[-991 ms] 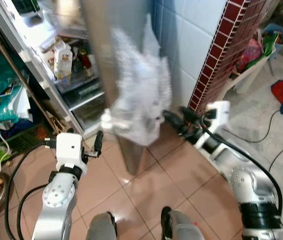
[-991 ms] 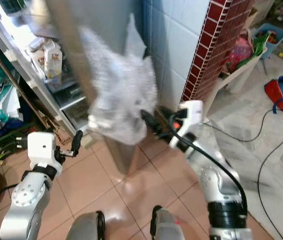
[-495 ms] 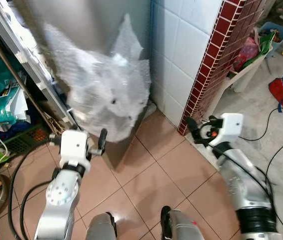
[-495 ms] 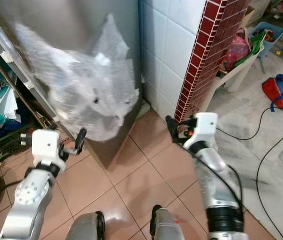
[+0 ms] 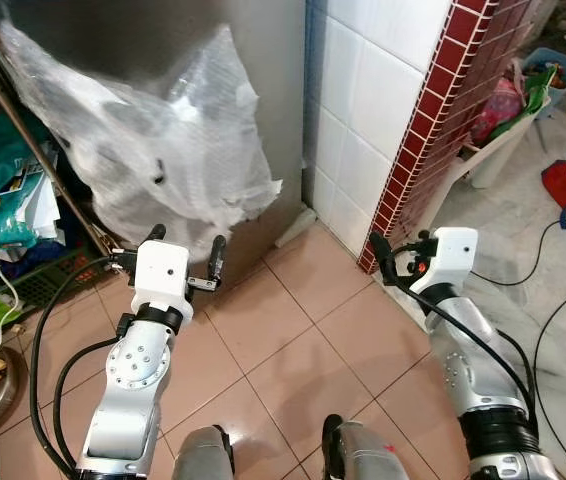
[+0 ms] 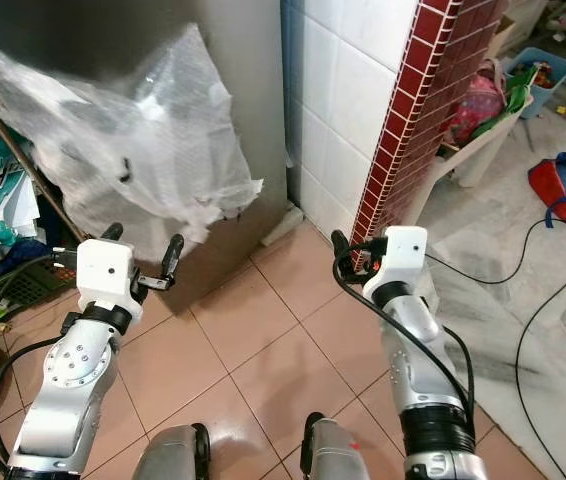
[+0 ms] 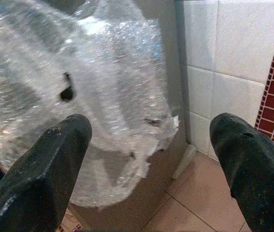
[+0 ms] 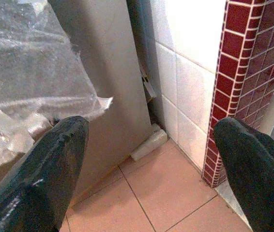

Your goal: Restocking fridge

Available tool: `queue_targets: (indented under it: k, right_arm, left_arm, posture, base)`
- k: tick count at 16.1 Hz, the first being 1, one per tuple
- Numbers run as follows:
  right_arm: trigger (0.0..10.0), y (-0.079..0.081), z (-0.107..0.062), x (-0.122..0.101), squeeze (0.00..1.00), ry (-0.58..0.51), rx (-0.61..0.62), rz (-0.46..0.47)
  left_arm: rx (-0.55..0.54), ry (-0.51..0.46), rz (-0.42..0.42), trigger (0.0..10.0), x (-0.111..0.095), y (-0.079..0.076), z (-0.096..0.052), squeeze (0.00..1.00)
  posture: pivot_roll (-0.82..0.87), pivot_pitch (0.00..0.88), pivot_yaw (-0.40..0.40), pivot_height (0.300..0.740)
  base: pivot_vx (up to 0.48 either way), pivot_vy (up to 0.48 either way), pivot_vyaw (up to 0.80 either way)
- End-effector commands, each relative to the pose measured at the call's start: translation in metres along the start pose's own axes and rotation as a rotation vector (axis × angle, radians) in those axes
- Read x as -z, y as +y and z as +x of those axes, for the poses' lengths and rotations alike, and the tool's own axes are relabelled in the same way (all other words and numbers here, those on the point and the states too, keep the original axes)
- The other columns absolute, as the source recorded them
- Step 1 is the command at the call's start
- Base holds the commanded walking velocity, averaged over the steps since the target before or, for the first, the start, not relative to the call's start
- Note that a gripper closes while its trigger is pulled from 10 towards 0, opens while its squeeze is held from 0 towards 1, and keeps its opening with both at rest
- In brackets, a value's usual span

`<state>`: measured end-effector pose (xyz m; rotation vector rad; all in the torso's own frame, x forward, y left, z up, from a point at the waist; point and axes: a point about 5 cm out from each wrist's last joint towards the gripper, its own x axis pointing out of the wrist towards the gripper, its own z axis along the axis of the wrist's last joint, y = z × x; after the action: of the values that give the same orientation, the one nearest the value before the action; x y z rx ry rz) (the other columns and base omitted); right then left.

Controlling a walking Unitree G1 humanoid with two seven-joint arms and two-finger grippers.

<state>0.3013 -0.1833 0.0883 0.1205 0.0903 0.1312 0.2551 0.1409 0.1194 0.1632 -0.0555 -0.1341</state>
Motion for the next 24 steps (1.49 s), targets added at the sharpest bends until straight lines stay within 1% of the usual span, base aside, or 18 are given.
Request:
queue_targets:
  k: [1, 2, 3, 4, 5, 7, 8, 9, 10, 11, 13, 17, 21, 24]
  right_arm:
    - [10.0, 0.003, 0.003, -0.004, 0.0, -0.018, 0.004, -0.013]
    - [10.0, 0.005, 0.004, -0.006, 0.0, -0.029, 0.005, -0.027]
    - [10.0, 0.006, 0.005, -0.008, 0.0, -0.041, 0.009, -0.043]
    - [10.0, 0.009, 0.002, -0.014, 0.0, -0.08, 0.006, -0.109]
    - [10.0, 0.011, -0.001, -0.016, 0.0, -0.096, 0.007, -0.125]
    - [10.0, 0.011, -0.009, -0.01, 0.0, -0.101, 0.035, -0.099]
    - [10.0, 0.011, -0.01, -0.008, 0.0, -0.1, 0.04, -0.097]
    - [10.0, 0.013, -0.012, -0.003, 0.0, -0.094, 0.05, -0.102]
    - [10.0, 0.015, -0.01, -0.001, 0.0, -0.085, 0.056, -0.099]
    - [10.0, 0.015, -0.008, -0.002, 0.0, -0.083, 0.059, -0.099]
    - [10.0, 0.017, -0.006, -0.007, 0.0, -0.096, 0.059, -0.105]
    - [10.0, 0.014, -0.006, -0.003, 0.0, -0.081, 0.072, -0.11]
    - [10.0, 0.013, -0.005, -0.003, 0.0, -0.082, 0.089, -0.113]
    - [10.0, 0.012, -0.006, -0.004, 0.0, -0.09, 0.093, -0.097]
  left_arm:
    - [0.006, -0.004, 0.013, 10.0, -0.003, -0.003, 0.001, 0.0]
    - [0.003, -0.007, 0.01, 10.0, -0.004, -0.002, 0.001, 0.0]
    - [-0.007, 0.003, -0.004, 10.0, 0.0, -0.001, 0.001, 0.0]
    - [-0.001, 0.031, -0.014, 10.0, 0.008, -0.002, -0.001, 0.0]
    - [0.0, 0.049, -0.028, 10.0, 0.012, -0.006, -0.001, 0.0]
    - [0.048, 0.055, -0.049, 10.0, 0.016, -0.018, 0.0, 0.0]
    - [0.052, 0.053, -0.052, 10.0, 0.015, -0.019, 0.0, 0.0]
    - [0.053, 0.053, -0.066, 10.0, 0.016, -0.021, 0.004, 0.0]
    - [0.046, 0.051, -0.085, 10.0, 0.016, -0.021, 0.009, 0.0]
    - [0.046, 0.051, -0.09, 10.0, 0.016, -0.021, 0.01, 0.0]
    - [0.058, 0.049, -0.098, 10.0, 0.016, -0.022, 0.012, 0.0]
    - [0.082, 0.062, -0.128, 10.0, 0.02, -0.025, 0.013, 0.0]
    - [0.082, 0.058, -0.13, 10.0, 0.019, -0.022, 0.015, 0.0]
    - [0.08, 0.06, -0.124, 10.0, 0.02, -0.02, 0.014, 0.0]
  posture:
    - [0.15, 0.101, 0.044, 0.74]
    - [0.13, 0.102, 0.043, 0.74]
    - [0.13, 0.103, 0.044, 0.74]
    - [0.09, 0.109, 0.05, 0.74]
    - [0.08, 0.114, 0.047, 0.74]
    - [0.06, 0.09, 0.041, 0.74]
    - [0.05, 0.085, 0.044, 0.74]
    - [0.04, 0.081, 0.05, 0.74]
    - [0.04, 0.083, 0.051, 0.74]
    - [0.04, 0.084, 0.052, 0.74]
    - [0.02, 0.09, 0.048, 0.74]
    - [0.02, 0.101, 0.039, 0.74]
    - [0.02, 0.125, 0.045, 0.74]
    - [0.02, 0.117, 0.044, 0.74]
  base:
    - [0.0, 0.0, 0.0]
    - [0.0, 0.0, 0.0]
    - [0.0, 0.0, 0.0]
    - [0.0, 0.0, 0.0]
    - [0.0, 0.0, 0.0]
    - [0.0, 0.0, 0.0]
    - [0.0, 0.0, 0.0]
    - [0.0, 0.0, 0.0]
    - [0.0, 0.0, 0.0]
    - [0.0, 0.0, 0.0]
    - [0.0, 0.0, -0.8]
    - [0.0, 0.0, -0.8]
    - [0.0, 0.472, -0.8]
    - [0.0, 0.48, -0.7]
